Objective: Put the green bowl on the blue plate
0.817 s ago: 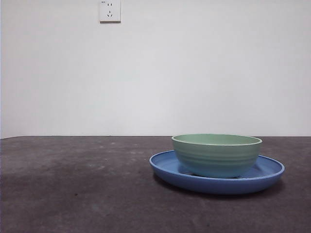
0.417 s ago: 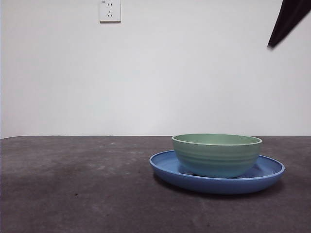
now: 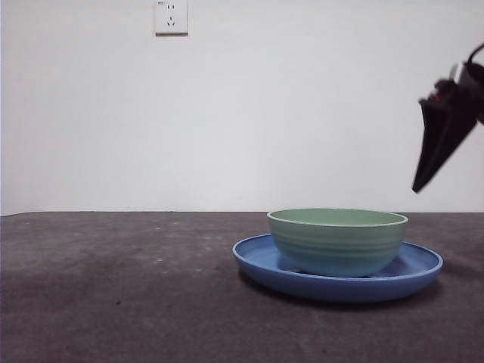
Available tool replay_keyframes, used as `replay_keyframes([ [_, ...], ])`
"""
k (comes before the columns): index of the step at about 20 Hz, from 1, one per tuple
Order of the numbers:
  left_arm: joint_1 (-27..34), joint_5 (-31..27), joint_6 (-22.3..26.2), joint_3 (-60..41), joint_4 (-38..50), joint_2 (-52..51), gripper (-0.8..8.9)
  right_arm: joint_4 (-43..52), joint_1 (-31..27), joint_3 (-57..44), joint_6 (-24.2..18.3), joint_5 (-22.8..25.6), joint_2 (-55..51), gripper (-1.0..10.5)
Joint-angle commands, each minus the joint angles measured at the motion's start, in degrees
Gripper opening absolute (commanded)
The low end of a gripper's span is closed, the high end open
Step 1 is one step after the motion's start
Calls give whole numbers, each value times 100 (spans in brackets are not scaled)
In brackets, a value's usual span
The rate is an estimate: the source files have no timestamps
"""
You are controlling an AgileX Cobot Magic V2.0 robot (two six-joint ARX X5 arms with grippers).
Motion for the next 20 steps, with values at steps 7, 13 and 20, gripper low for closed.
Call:
replay_keyframes([
  [7, -28, 28, -35, 66, 61, 26, 626, 422, -15, 87, -214, -50, 743, 379],
  [13, -28, 26, -35, 66, 61, 26, 626, 804, 28, 87, -173, -487, 1178, 315],
  [20, -28, 26, -35, 66, 63, 26, 626, 955, 144, 87, -201, -619, 1305, 239],
])
